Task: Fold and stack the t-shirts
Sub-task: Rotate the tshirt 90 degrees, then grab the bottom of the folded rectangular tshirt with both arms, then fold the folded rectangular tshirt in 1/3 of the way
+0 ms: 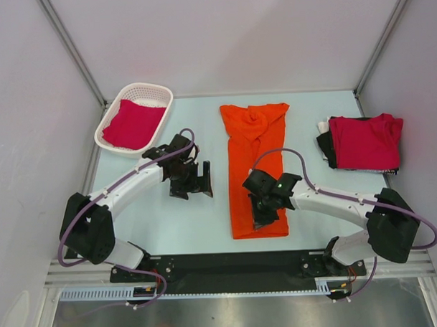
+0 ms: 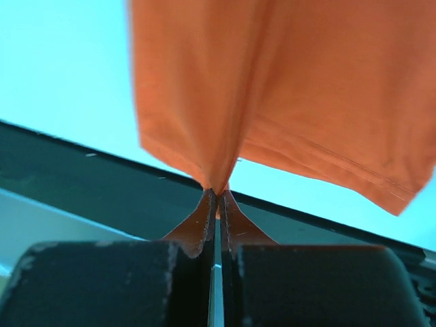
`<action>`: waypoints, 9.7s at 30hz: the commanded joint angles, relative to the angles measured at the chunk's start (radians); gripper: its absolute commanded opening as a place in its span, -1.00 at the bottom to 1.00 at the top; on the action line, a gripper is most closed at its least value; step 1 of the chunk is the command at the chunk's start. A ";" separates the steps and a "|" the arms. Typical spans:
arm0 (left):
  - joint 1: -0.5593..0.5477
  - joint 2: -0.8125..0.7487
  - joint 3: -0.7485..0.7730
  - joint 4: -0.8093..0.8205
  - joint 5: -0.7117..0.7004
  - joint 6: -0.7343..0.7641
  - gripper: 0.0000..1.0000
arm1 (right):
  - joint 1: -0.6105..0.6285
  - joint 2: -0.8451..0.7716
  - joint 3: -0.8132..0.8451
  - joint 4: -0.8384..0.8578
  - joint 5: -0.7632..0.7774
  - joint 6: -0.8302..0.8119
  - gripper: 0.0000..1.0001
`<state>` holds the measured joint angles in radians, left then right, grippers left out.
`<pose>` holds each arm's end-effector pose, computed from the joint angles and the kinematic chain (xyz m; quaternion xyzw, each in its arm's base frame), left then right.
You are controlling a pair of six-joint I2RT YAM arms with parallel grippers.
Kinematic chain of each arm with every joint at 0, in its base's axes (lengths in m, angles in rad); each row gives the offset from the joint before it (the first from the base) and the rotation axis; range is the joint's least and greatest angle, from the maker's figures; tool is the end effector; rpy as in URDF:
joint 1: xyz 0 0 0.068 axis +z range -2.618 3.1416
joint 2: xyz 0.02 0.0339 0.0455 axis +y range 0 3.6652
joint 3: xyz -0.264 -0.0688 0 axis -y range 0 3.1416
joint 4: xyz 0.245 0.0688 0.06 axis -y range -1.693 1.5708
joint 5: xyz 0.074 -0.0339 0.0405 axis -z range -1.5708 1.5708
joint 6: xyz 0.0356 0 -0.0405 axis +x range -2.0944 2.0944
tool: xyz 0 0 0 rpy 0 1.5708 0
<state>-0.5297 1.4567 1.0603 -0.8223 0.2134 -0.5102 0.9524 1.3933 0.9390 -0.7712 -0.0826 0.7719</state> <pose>0.2349 -0.1463 0.2344 0.0282 0.9787 -0.1775 0.0990 0.1466 0.2110 0.2167 -0.0958 0.9796 0.1568 0.0808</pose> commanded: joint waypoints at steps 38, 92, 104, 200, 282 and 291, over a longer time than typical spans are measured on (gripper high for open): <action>-0.268 -0.199 -0.476 0.664 0.213 -0.479 0.99 | -0.060 -0.579 -0.232 -0.427 0.331 0.457 0.42; -0.469 0.181 0.165 0.034 -0.082 -0.502 -1.00 | -0.598 -0.283 -0.143 -0.069 -0.246 -0.253 -1.00; -0.262 0.359 0.423 -0.038 -0.065 -0.355 -1.00 | -0.721 0.084 0.187 0.039 -0.290 -0.356 -1.00; 0.025 0.317 0.385 -0.054 -0.036 -0.094 0.99 | -0.673 0.664 0.520 0.339 -0.433 -0.473 0.49; -0.029 0.708 0.662 0.284 0.190 -0.192 -1.00 | -0.851 0.391 0.416 0.151 -0.194 -0.399 1.00; -0.058 0.695 0.670 0.293 0.172 -0.178 -1.00 | -0.854 0.395 0.396 0.158 -0.212 -0.401 0.99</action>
<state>-0.5720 2.1620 1.6928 -0.5472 0.3790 -0.6983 0.1020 1.8309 1.3457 -0.6186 -0.2752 0.3866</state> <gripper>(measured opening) 0.011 0.994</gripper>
